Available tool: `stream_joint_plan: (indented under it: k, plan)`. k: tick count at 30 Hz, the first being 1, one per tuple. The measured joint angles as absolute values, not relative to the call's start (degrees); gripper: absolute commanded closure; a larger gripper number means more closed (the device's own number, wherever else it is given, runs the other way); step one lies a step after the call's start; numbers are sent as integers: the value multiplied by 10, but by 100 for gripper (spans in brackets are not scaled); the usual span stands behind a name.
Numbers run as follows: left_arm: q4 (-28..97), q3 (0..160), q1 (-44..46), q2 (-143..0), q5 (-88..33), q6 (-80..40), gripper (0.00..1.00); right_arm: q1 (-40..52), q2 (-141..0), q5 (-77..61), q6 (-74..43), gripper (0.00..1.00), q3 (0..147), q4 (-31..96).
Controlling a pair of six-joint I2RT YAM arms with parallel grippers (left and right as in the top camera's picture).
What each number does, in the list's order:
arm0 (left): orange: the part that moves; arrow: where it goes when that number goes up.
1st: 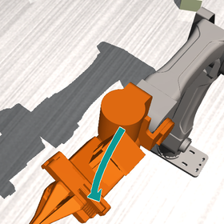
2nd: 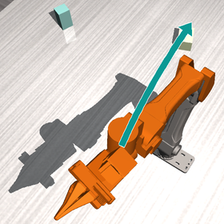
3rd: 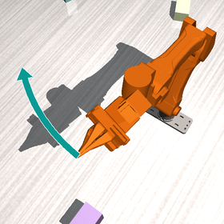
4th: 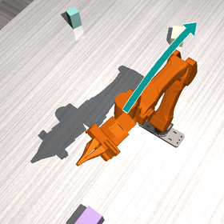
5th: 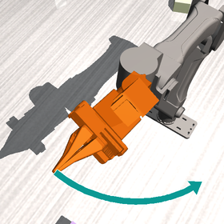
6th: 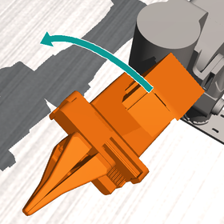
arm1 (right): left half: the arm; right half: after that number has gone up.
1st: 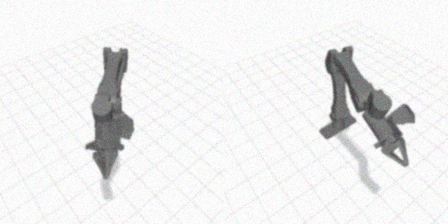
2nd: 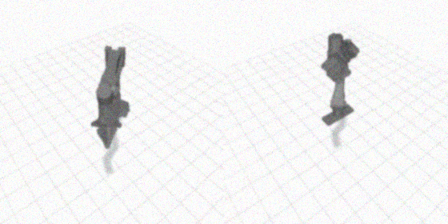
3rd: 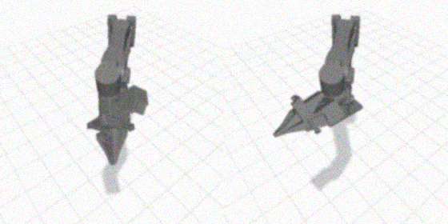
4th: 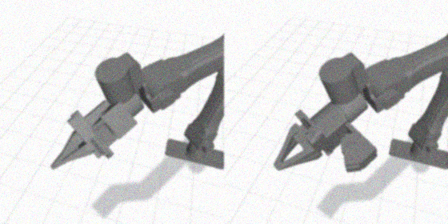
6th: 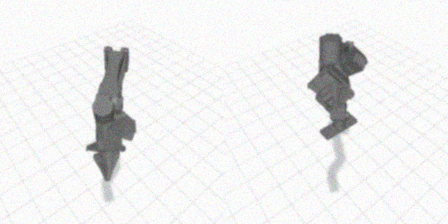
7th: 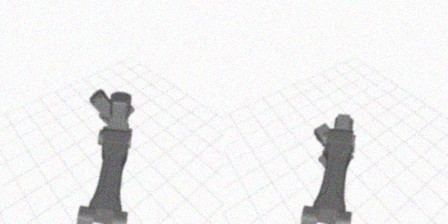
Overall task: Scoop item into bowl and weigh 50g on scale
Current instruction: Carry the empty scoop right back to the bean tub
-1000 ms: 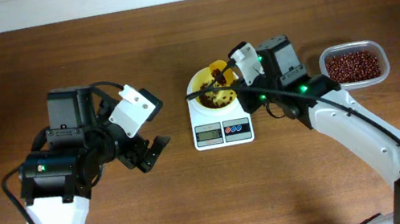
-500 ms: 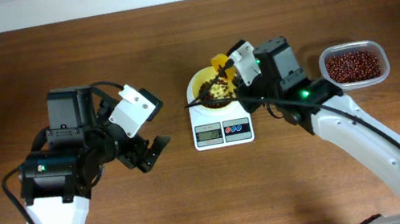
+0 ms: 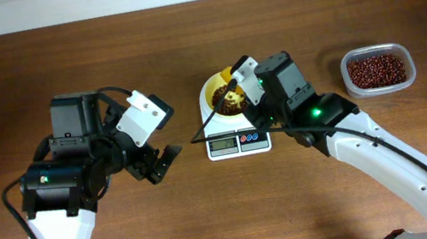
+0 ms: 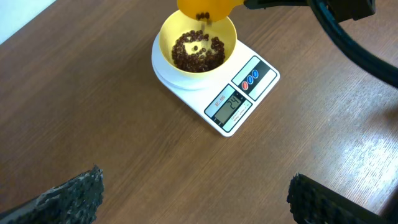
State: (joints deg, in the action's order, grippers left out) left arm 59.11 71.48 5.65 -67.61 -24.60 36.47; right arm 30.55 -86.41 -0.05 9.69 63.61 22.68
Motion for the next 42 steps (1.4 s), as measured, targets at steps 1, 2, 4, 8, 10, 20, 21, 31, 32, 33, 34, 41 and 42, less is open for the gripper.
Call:
stream_joint_plan:
  k: [1, 2, 4, 8, 10, 20, 21, 31, 32, 33, 34, 41, 42]
  plan:
    - [591, 715, 57, -676, -246, 364, 1, 305, -864, 3, 97, 96, 636, 230]
    - [591, 715, 57, -676, -246, 364, 1, 305, -864, 7, 97, 96, 636, 232]
    - [591, 715, 57, -676, -246, 364, 1, 305, -864, 11, 98, 96, 637, 231]
    - [591, 715, 57, -676, -246, 364, 1, 305, -864, 13, 93, 96, 639, 228]
    - [591, 715, 57, -676, -246, 364, 1, 305, -864, 14, 88, 96, 652, 227]
    - [591, 715, 57, -676, -246, 364, 1, 126, -790, 203, 85, 96, 692, 302]
    - [591, 715, 57, -676, -246, 365, 1, 100, -794, 217, 88, 96, 692, 302]
    - [591, 715, 57, -676, -246, 364, 1, -17, -946, 256, 99, 96, 692, 333]
    - [591, 715, 57, -676, -246, 364, 1, -17, -959, 257, 99, 96, 692, 335]
    - [591, 715, 57, -676, -246, 364, 1, -17, -974, 262, 101, 96, 692, 338]
    - [591, 715, 57, -676, -246, 364, 1, -17, -986, 269, 103, 96, 692, 339]
    - [591, 715, 57, -676, -246, 364, 1, -17, -1026, 318, 107, 96, 692, 349]
    - [591, 715, 57, -676, -246, 364, 1, -17, -1026, 319, 107, 96, 692, 350]
